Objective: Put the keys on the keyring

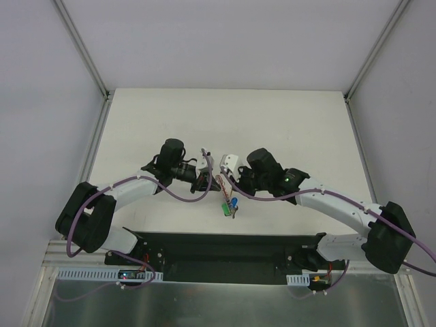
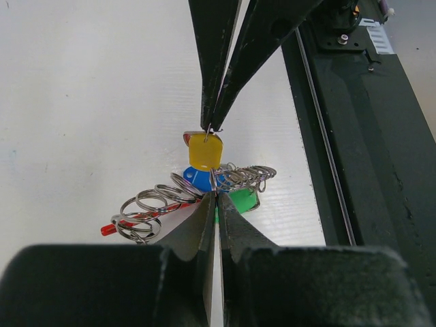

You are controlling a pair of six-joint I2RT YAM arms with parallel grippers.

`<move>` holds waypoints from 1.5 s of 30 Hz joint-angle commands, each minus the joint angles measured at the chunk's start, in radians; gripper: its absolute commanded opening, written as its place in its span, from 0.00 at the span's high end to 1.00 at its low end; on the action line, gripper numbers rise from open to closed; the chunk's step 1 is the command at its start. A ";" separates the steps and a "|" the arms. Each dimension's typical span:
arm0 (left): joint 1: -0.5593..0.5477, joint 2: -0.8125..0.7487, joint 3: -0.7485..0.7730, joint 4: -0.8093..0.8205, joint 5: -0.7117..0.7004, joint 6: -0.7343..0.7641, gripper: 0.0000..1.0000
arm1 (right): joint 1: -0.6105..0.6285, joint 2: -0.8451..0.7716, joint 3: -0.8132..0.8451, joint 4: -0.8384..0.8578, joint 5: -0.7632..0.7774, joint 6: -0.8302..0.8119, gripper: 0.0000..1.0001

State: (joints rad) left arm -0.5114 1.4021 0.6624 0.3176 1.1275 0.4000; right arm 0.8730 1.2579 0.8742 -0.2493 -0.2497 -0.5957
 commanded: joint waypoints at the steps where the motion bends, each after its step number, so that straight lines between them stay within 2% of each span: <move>1: -0.016 -0.028 -0.003 0.047 0.064 0.028 1.00 | 0.001 -0.011 -0.015 0.070 -0.028 -0.009 0.99; 20: -0.021 -0.025 -0.001 0.084 0.078 0.011 1.00 | 0.001 -0.002 -0.040 0.119 -0.106 -0.012 0.99; 45: -0.021 -0.029 -0.003 0.086 0.098 0.010 1.00 | -0.006 0.005 -0.040 0.125 -0.117 -0.006 0.99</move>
State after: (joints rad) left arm -0.5247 1.4021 0.6579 0.3557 1.1488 0.4000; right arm 0.8703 1.2579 0.8356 -0.1612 -0.3397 -0.5957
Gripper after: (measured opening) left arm 0.006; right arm 0.015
